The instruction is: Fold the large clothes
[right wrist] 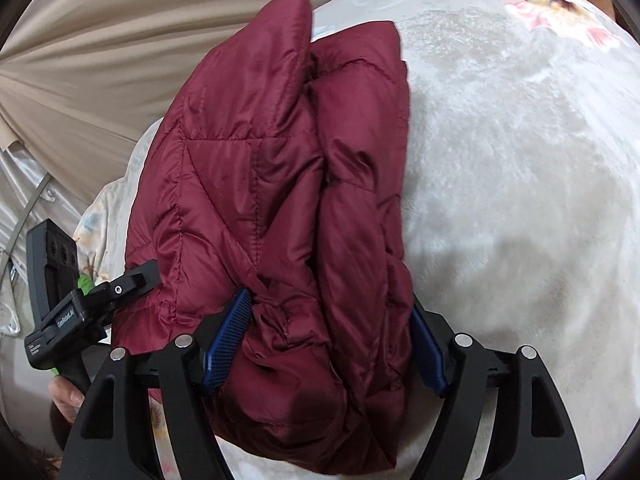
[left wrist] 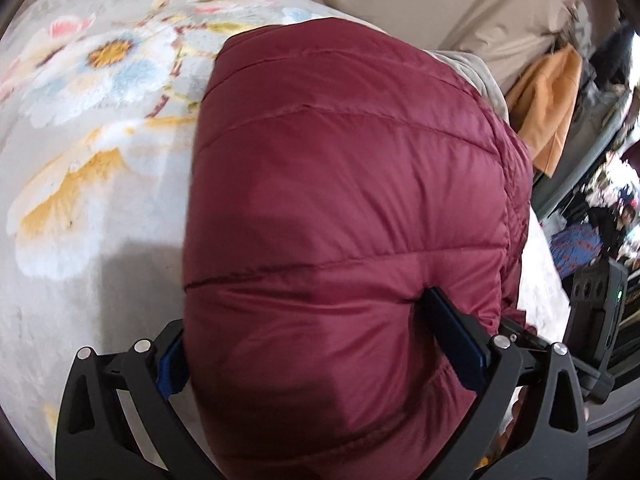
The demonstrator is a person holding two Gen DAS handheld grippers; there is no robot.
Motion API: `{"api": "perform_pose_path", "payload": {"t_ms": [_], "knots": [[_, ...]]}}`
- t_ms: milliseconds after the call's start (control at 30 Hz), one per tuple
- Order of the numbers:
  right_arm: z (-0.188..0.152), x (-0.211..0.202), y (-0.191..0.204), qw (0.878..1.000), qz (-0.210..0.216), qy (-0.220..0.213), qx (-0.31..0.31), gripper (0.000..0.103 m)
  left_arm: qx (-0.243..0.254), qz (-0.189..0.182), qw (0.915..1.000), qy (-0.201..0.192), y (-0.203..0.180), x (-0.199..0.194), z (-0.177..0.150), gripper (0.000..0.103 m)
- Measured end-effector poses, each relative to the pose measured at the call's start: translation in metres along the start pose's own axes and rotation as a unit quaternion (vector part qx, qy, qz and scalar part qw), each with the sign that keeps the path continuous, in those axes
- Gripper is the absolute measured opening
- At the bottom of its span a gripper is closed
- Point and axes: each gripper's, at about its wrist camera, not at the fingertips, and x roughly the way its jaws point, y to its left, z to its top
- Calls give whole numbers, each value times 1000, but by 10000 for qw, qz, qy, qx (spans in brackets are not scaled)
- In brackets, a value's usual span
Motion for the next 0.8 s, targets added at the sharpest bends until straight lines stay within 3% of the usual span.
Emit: {"api": "perform_pose_path", "payload": {"t_ms": [133, 233, 300, 467, 567, 733, 800], "knots": [[5, 1, 13, 9998, 102, 15, -163, 44, 389, 203, 9989, -181, -15, -8, 4, 82], [6, -5, 25, 9994, -6, -130, -336, 30, 742, 303, 9962, -348, -27, -21, 9, 68], [7, -12, 32, 9988, -63, -283, -400, 25, 982, 313, 9935, -478, -36, -31, 13, 61], [11, -36, 52, 9961, -104, -712, -518, 22, 1577, 207, 9831, -902, -65, -60, 25, 53], [12, -56, 66, 9918, -197, -1048, -698, 21, 1942, 117, 9724, -1291, -84, -85, 32, 53], [21, -98, 96, 9766, -297, -1851, -1054, 21, 2286, -4, 9529, -1992, -107, -126, 42, 53], [25, -117, 114, 9652, -313, -2261, -1278, 21, 2362, -59, 9440, -2303, -112, -145, 48, 53]]}}
